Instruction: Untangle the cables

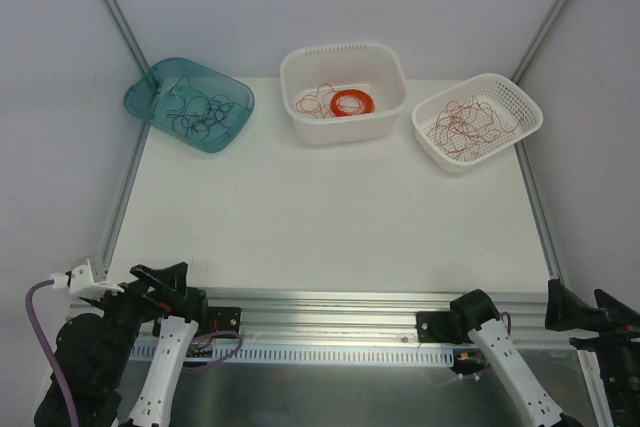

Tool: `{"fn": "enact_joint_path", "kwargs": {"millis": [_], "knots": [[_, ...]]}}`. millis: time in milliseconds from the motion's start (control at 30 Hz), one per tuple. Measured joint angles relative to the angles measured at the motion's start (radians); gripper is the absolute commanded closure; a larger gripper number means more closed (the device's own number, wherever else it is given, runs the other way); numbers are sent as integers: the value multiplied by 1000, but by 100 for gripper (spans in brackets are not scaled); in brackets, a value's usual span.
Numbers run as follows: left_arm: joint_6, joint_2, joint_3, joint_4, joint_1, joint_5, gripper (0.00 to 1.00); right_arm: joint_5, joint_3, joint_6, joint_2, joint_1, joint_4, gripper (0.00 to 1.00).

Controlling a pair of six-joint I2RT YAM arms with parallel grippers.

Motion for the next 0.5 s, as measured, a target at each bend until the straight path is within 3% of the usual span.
{"fn": "enact_joint_path", "kwargs": {"millis": [500], "knots": [[-94, 0, 18, -87, 0, -30, 1, -35, -17, 0, -26, 16, -12, 3]]}}
